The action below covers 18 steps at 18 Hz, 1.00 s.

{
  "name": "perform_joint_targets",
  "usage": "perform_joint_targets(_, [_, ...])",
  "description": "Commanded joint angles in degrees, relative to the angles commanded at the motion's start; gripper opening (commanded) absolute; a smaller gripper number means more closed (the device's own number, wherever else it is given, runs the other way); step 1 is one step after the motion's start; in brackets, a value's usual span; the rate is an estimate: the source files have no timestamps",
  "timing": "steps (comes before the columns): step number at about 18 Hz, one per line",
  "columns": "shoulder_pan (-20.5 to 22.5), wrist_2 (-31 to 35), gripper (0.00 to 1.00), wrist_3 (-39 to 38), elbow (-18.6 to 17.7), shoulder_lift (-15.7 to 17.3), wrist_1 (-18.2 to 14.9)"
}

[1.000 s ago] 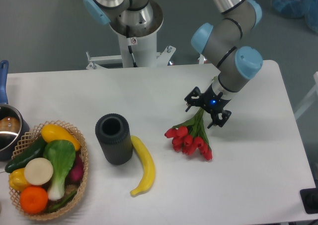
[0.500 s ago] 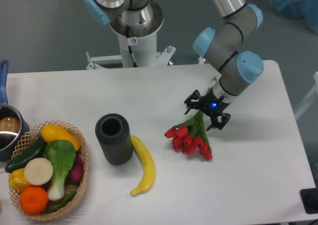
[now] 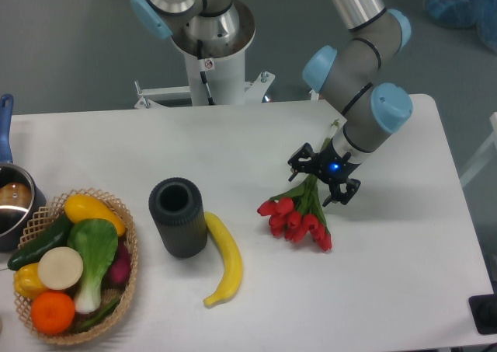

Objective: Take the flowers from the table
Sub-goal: 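Align the gripper fingers around the tulip stems and descend slightly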

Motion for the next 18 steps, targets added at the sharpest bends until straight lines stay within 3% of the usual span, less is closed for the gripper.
perform_joint_targets(18, [0.2, 0.1, 1.00, -0.6, 0.1, -0.9, 1.1])
